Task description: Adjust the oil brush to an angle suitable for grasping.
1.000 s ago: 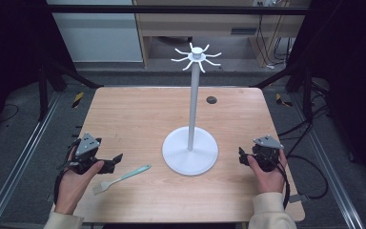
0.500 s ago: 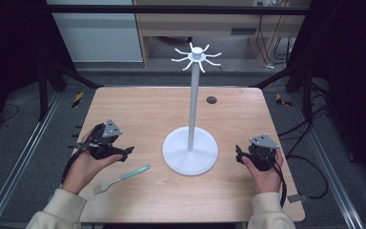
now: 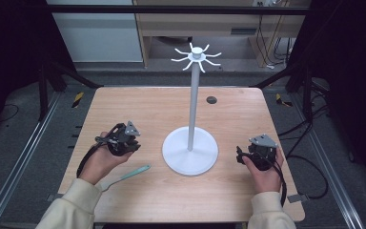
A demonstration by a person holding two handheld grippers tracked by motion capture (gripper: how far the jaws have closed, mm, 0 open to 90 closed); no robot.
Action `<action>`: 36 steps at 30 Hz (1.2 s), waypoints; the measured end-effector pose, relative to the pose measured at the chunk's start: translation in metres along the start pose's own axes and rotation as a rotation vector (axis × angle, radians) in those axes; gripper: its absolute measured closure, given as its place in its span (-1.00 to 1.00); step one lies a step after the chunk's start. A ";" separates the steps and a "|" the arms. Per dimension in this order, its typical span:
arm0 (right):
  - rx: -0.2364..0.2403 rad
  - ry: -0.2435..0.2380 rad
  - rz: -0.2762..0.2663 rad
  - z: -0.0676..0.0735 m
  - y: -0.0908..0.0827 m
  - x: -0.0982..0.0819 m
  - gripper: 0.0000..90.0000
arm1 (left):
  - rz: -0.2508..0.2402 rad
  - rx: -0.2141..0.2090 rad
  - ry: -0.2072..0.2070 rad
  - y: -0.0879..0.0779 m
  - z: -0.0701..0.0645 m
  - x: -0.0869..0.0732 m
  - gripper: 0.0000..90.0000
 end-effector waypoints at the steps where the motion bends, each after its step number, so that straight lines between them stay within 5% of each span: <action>1: -0.002 -0.009 0.002 0.001 0.001 0.000 -0.70 | 0.011 -0.008 0.002 0.003 -0.001 0.000 0.93; 6: 0.003 -0.023 0.013 0.003 0.002 0.000 -0.71 | 0.068 -0.042 -0.010 0.018 -0.004 -0.006 1.00; 20: 0.038 -0.055 0.072 0.009 0.011 -0.005 -0.70 | 0.105 -0.095 -0.017 0.038 -0.015 -0.028 1.00; 36: 0.038 -0.055 0.075 0.009 0.011 -0.005 -0.70 | 0.145 -0.095 0.018 0.051 -0.019 -0.030 1.00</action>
Point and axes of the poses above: each handheld gripper's, and its own axes: y roughly forward along the jaws, x roughly out of its top, z roughly to its left, the point moved 2 cm from there along y, roughly forward along the jaws, and after that the axes turned 4 degrees about -x, right-handed, at the moved point
